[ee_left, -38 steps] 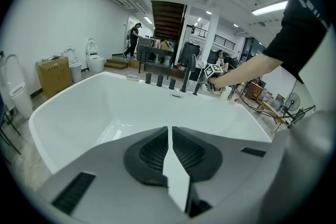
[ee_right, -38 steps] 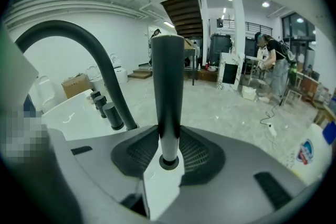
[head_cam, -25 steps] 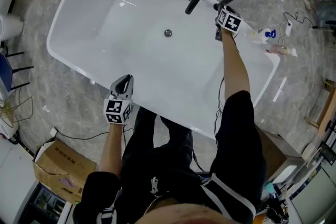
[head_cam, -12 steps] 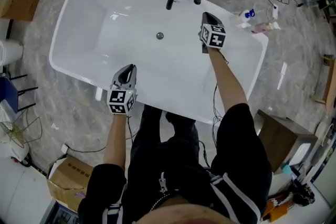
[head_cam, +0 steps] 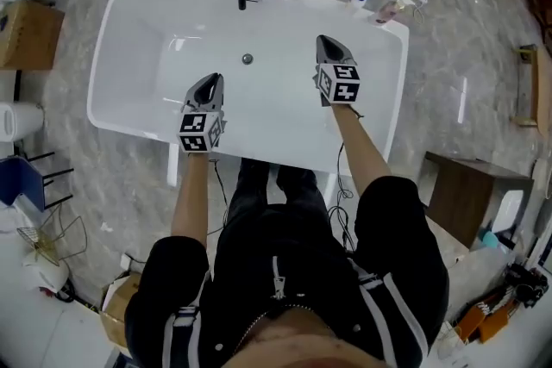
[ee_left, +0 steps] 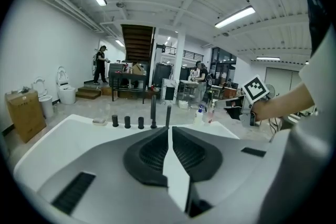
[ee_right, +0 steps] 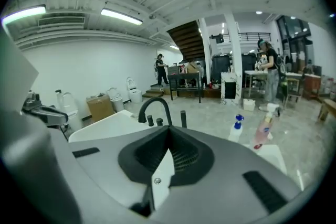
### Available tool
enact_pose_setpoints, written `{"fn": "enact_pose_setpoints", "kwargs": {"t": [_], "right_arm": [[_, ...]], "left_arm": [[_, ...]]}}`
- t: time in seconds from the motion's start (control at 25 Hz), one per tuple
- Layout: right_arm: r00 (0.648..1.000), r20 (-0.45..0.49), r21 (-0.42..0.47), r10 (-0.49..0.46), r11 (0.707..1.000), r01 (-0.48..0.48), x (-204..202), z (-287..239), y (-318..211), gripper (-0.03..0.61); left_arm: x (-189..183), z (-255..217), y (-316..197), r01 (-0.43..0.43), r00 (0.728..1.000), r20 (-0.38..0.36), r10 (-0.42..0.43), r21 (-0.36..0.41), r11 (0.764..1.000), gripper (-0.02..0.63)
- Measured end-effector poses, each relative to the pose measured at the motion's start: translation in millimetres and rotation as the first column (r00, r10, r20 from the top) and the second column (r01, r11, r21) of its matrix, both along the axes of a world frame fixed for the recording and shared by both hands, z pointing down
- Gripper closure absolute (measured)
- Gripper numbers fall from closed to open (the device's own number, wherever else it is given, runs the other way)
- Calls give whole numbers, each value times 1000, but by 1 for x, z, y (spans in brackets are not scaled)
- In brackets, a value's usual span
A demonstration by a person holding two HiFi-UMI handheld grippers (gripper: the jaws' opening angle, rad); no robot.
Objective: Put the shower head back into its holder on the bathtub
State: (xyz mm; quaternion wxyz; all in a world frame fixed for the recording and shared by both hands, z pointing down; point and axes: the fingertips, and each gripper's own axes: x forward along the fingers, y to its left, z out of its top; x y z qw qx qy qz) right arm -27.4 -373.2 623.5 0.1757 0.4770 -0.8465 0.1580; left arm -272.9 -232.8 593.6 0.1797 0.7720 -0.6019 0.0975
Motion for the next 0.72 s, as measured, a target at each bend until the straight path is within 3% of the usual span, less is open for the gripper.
{"fn": "enact_pose_setpoints", "kwargs": {"t": [0.32,0.72], "right_arm": [[999,-5,162,-39,986,39,26,-109,63,572],[998,68,220,13,975,-28,67,-158,112,572]], "left_arm": [[61,-74,-15,-152,988,30,149,126,980,571],[86,-122,-13,-184,983,48,178,201,962,571]]}}
